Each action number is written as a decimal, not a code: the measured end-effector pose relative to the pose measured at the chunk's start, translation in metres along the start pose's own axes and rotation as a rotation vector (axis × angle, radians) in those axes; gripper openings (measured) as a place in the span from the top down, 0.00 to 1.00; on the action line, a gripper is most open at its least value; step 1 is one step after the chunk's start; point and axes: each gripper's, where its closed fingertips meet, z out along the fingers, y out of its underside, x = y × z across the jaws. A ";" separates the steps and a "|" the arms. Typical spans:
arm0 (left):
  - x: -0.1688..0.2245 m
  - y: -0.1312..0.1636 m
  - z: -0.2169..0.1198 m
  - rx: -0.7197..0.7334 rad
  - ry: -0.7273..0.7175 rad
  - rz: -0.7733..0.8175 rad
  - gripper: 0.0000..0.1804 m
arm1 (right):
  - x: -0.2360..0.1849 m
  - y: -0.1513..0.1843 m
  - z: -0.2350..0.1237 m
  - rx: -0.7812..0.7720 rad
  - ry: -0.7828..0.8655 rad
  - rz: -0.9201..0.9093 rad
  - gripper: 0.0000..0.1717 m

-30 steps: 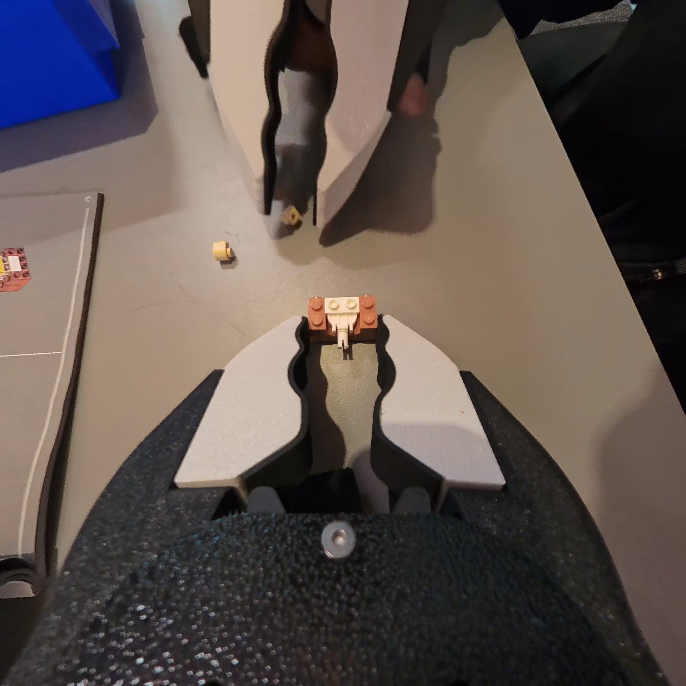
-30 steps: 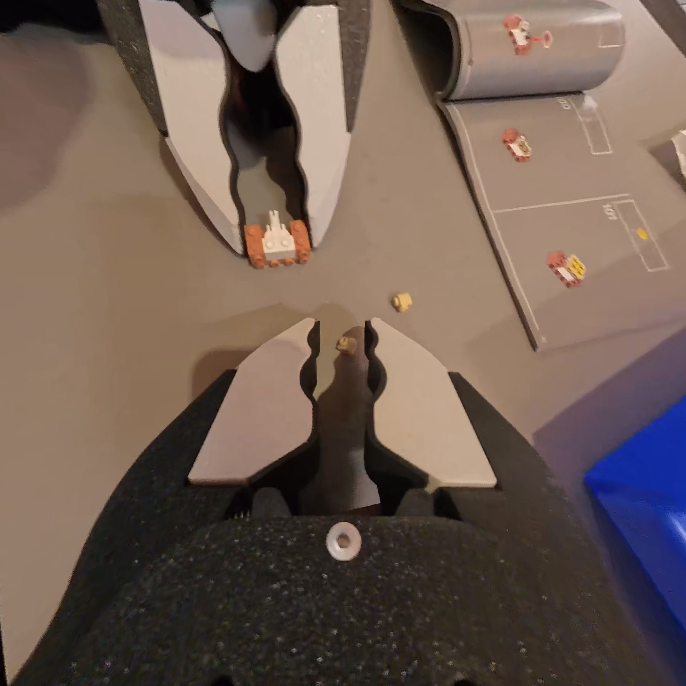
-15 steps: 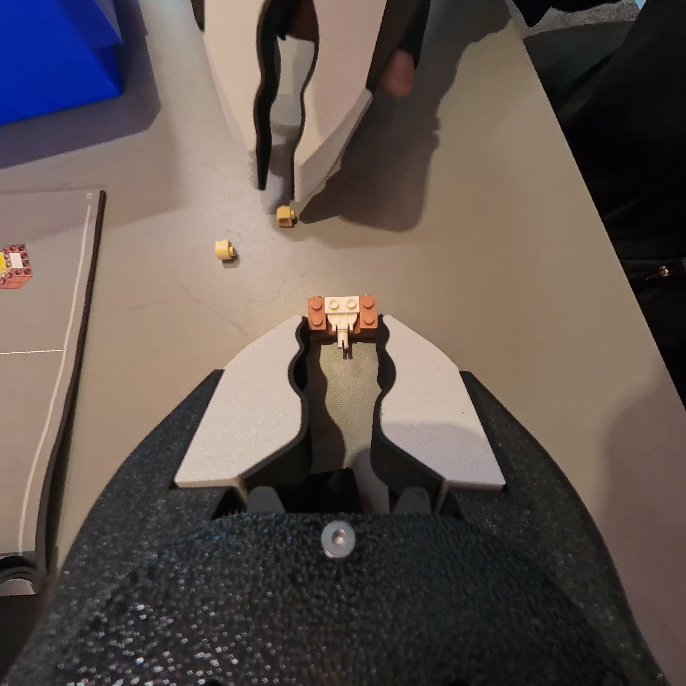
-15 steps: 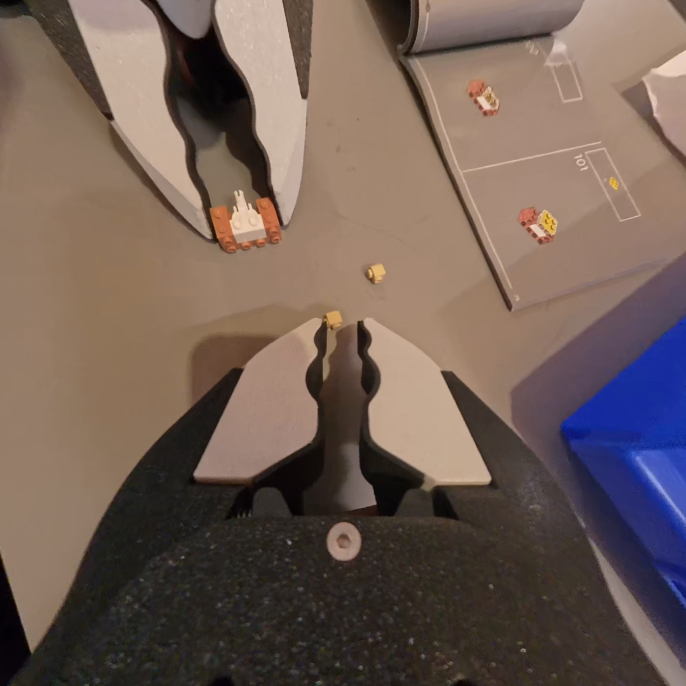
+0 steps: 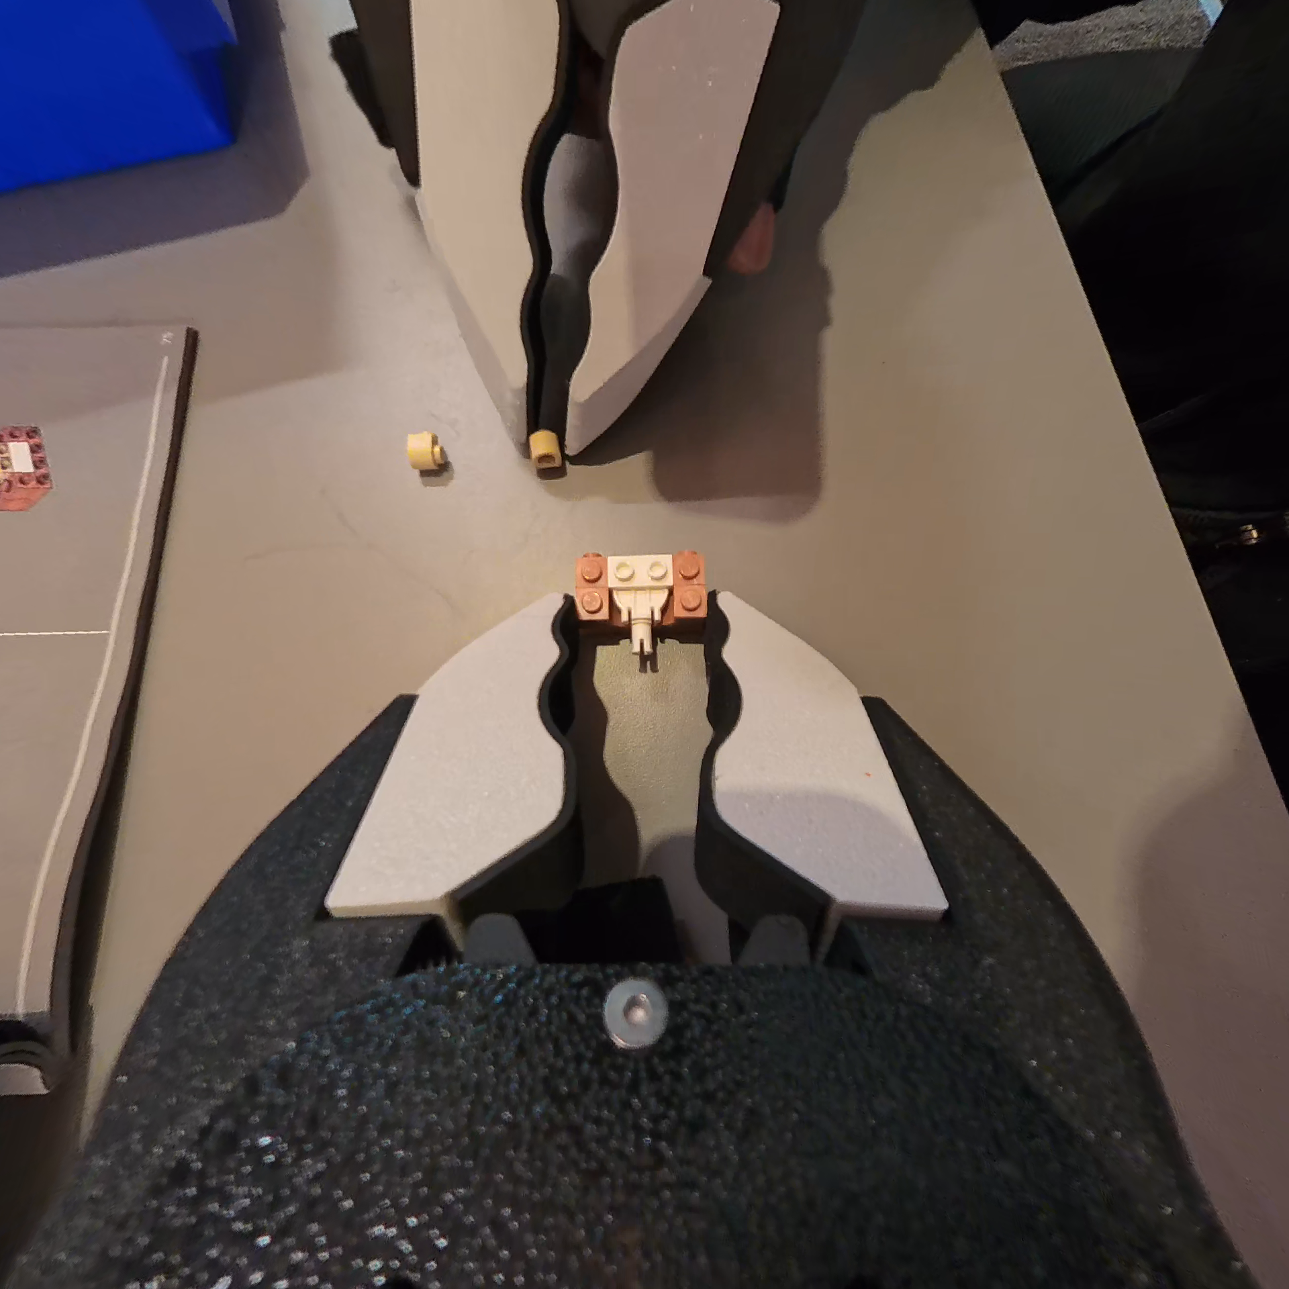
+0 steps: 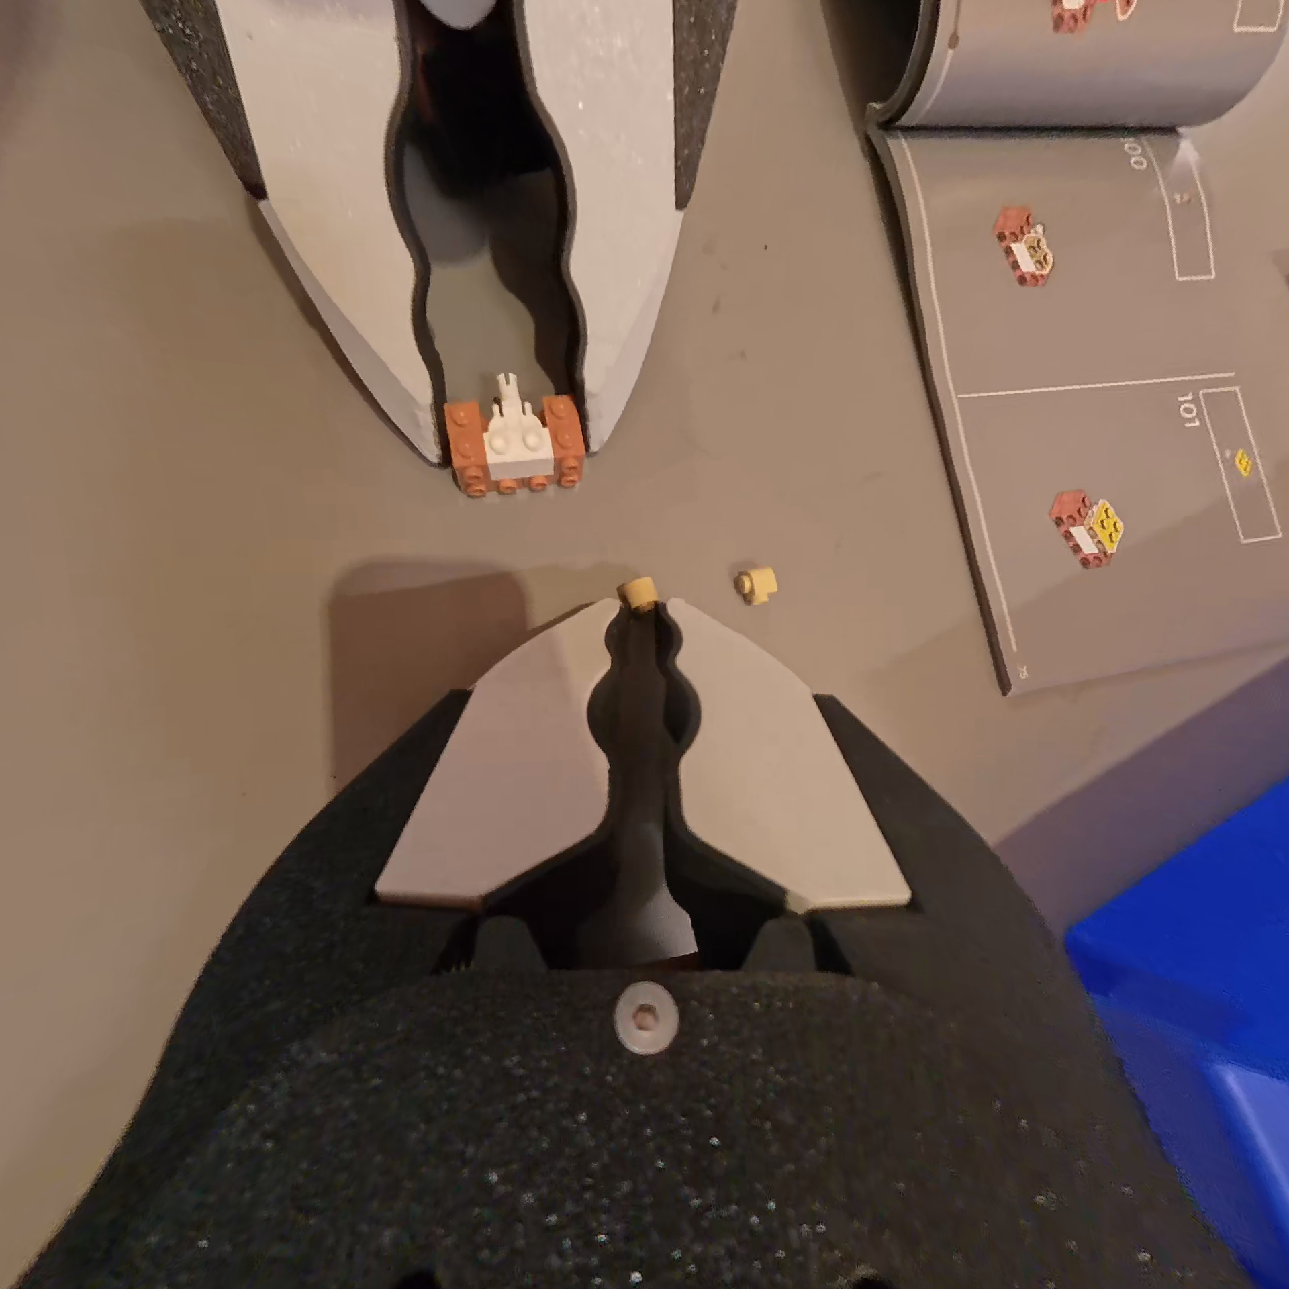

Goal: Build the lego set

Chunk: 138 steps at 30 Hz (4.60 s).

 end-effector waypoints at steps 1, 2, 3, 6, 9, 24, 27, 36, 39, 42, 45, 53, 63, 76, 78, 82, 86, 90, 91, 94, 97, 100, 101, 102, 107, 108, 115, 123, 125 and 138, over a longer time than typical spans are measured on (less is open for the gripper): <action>0.000 0.000 0.000 0.000 -0.001 -0.001 0.81 | 0.000 -0.001 0.001 0.001 -0.001 -0.005 0.96; 0.000 0.000 0.000 0.000 -0.002 -0.002 0.81 | -0.001 -0.002 0.001 0.002 -0.004 -0.007 0.96; 0.000 0.000 0.000 -0.001 -0.003 -0.003 0.81 | -0.002 -0.003 0.002 0.005 -0.004 -0.012 0.96; 0.000 0.001 0.000 -0.003 -0.002 -0.001 0.78 | -0.004 -0.010 0.002 0.031 0.005 -0.022 0.96; 0.001 0.001 0.000 -0.002 -0.004 0.013 0.73 | -0.006 -0.017 0.000 0.064 0.001 -0.024 0.96; -0.015 -0.032 -0.023 0.183 -0.099 -0.004 0.87 | -0.010 -0.044 -0.007 0.171 0.026 -0.064 0.96; -0.015 -0.033 -0.021 0.188 -0.103 -0.005 0.90 | -0.012 -0.046 -0.006 0.177 0.026 -0.077 0.96; -0.012 -0.033 -0.018 0.190 -0.085 -0.016 0.96 | -0.013 -0.046 -0.004 0.175 0.039 -0.086 0.96; -0.013 -0.033 -0.017 0.189 -0.083 -0.018 0.96 | -0.013 -0.047 -0.004 0.175 0.044 -0.093 0.96; -0.013 -0.032 -0.017 0.189 -0.080 -0.023 0.96 | -0.013 -0.046 -0.004 0.177 0.043 -0.094 0.97; -0.013 -0.033 -0.017 0.199 -0.071 -0.034 0.96 | -0.013 -0.047 -0.004 0.191 0.039 -0.091 0.97; -0.014 -0.035 -0.018 0.232 -0.044 -0.061 0.96 | -0.012 -0.048 -0.006 0.212 0.037 -0.067 0.96; -0.011 -0.044 -0.025 0.307 -0.014 -0.058 0.96 | -0.013 -0.055 -0.013 0.283 -0.017 0.013 0.93; 0.002 -0.074 -0.051 0.582 0.055 0.017 0.96 | -0.016 -0.074 -0.040 0.522 -0.140 0.143 0.91; 0.004 -0.082 -0.059 0.652 0.058 0.029 0.96 | -0.017 -0.080 -0.048 0.587 -0.173 0.176 0.92; 0.005 -0.089 -0.068 0.734 0.062 0.032 0.96 | -0.015 -0.091 -0.062 0.690 -0.198 0.208 0.93; 0.005 -0.089 -0.068 0.742 0.065 0.026 0.96 | -0.017 -0.094 -0.066 0.720 -0.205 0.198 0.95; 0.006 -0.091 -0.068 0.758 0.081 0.017 0.96 | -0.019 -0.095 -0.067 0.730 -0.202 0.178 0.96; 0.007 -0.091 -0.068 0.760 0.087 0.012 0.96 | -0.020 -0.095 -0.067 0.729 -0.204 0.179 0.96; 0.008 -0.093 -0.070 0.779 0.112 -0.010 0.96 | -0.020 -0.097 -0.068 0.741 -0.210 0.179 0.96; 0.007 -0.092 -0.069 0.780 0.118 -0.023 0.96 | -0.020 -0.096 -0.068 0.738 -0.204 0.175 0.97; 0.007 -0.091 -0.067 0.763 0.116 -0.022 0.96 | -0.020 -0.094 -0.066 0.724 -0.192 0.161 0.97; 0.006 -0.090 -0.067 0.757 0.113 -0.022 0.96 | -0.020 -0.094 -0.066 0.720 -0.186 0.155 0.97; 0.006 -0.090 -0.066 0.749 0.111 -0.020 0.96 | -0.020 -0.093 -0.065 0.714 -0.181 0.150 0.97; 0.006 -0.089 -0.064 0.736 0.105 -0.023 0.96 | -0.019 -0.092 -0.065 0.711 -0.171 0.147 0.97; 0.005 -0.089 -0.064 0.737 0.105 -0.023 0.96 | -0.019 -0.092 -0.065 0.714 -0.169 0.147 0.97; 0.008 -0.092 -0.068 0.773 0.126 -0.026 0.96 | -0.021 -0.095 -0.069 0.756 -0.210 0.180 0.96; 0.011 -0.095 -0.071 0.807 0.150 -0.031 0.96 | -0.023 -0.098 -0.073 0.787 -0.229 0.175 0.97; 0.011 -0.095 -0.070 0.803 0.149 -0.032 0.96 | -0.023 -0.097 -0.072 0.784 -0.226 0.175 0.97; 0.010 -0.091 -0.066 0.743 0.124 -0.022 0.96 | -0.022 -0.094 -0.069 0.759 -0.210 0.158 0.97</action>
